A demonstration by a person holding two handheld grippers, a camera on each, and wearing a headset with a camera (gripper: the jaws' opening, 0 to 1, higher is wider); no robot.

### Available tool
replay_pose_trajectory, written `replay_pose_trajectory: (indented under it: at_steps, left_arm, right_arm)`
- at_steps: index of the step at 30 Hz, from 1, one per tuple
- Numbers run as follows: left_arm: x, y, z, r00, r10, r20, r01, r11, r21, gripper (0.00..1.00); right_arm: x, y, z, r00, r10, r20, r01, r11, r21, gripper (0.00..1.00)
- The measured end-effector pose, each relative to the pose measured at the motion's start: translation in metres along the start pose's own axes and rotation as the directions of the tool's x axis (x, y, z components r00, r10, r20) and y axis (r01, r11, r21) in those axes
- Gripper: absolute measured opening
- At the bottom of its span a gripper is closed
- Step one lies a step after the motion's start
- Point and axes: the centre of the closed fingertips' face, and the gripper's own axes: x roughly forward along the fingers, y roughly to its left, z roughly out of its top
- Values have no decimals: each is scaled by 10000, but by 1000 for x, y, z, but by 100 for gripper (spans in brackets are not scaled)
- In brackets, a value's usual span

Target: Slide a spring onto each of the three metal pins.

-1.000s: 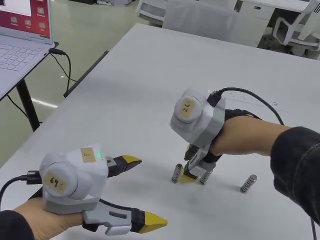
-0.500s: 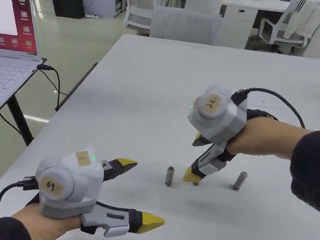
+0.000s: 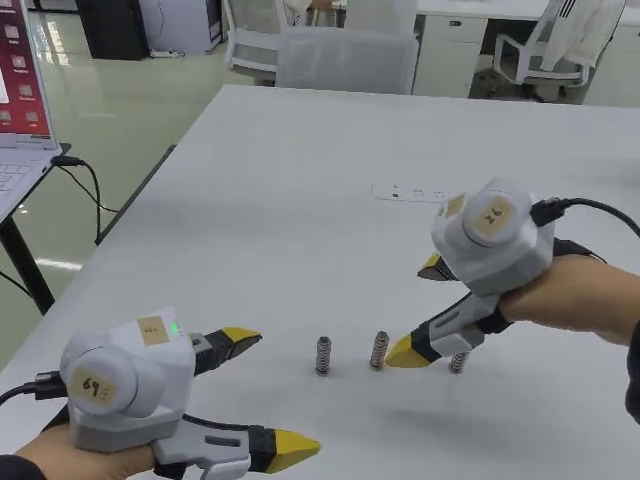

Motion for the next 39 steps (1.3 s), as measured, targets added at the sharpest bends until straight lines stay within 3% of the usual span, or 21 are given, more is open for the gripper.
replay_pose_trajectory:
  at_steps: [7, 14, 21, 33, 39]
  left_arm:
    - [-1, 1, 2, 9999, 143, 34, -142, 9999, -18, 76]
    - [0, 0, 5, 9997, 233, 67, -232, 9997, -31, 77]
    - [4, -3, 8, 9994, 277, 184, -276, 9996, -69, 77]
    - [4, 5, 6, 9961, 783, 406, -763, 9959, -483, 78]
    - [6, 6, 2, 9959, 832, 369, -809, 9949, -599, 78]
  right_arm:
    - [-15, -3, -18, 9974, -273, 672, 235, 9981, 570, 80]
    - [-30, 1, -37, 9932, -578, 1014, 486, 9947, 907, 82]
    - [-45, 6, -49, 9831, -874, 1608, 650, 9881, 1397, 84]
    - [-62, 20, -70, 9431, -1269, 3073, 652, 9769, 2036, 86]
    - [-64, 19, -76, 9308, -1481, 3341, 710, 9701, 2321, 87]
